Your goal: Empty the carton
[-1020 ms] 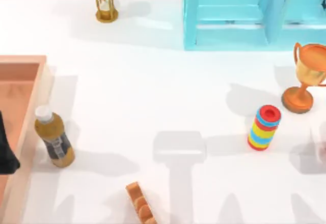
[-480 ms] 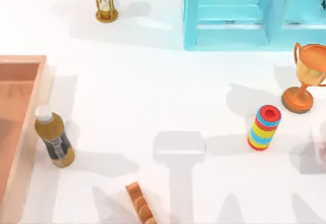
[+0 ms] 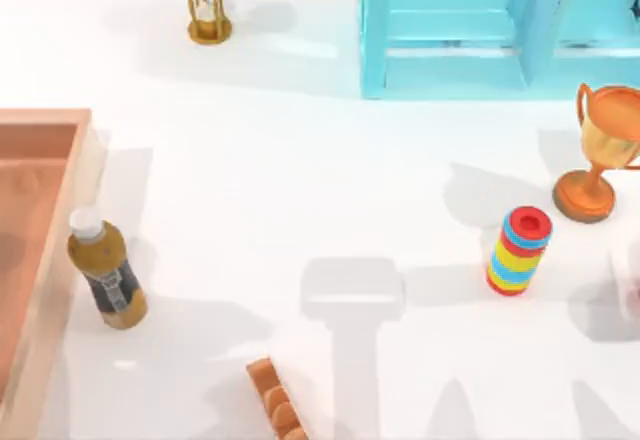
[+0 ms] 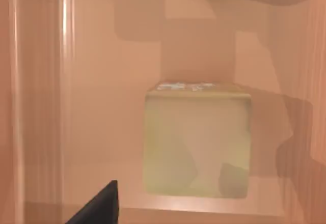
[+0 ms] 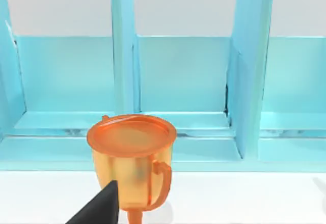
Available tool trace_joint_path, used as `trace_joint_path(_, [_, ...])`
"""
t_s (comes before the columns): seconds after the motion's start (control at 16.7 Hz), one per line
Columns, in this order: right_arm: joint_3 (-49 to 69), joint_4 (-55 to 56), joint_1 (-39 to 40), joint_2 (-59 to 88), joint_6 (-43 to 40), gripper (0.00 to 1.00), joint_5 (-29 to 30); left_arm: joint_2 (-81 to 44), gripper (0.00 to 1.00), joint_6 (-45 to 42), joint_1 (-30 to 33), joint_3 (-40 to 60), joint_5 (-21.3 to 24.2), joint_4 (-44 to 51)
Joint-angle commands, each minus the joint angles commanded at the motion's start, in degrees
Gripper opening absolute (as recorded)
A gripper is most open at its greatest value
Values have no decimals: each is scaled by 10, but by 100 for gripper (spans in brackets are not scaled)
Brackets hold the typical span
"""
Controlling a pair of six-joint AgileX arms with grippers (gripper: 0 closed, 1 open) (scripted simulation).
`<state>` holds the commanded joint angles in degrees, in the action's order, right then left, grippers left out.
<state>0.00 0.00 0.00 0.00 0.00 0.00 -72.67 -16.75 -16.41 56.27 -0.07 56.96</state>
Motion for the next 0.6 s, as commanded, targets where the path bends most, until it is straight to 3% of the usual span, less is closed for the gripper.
trace_joint_path(0.3, [0,0,0,0,0,100,0,-150,100,-38,-32,124,1,116])
trace_joint_path(0.6, [0,0,0,0,0,100,0,-178,100,-46,-39,151,1,138])
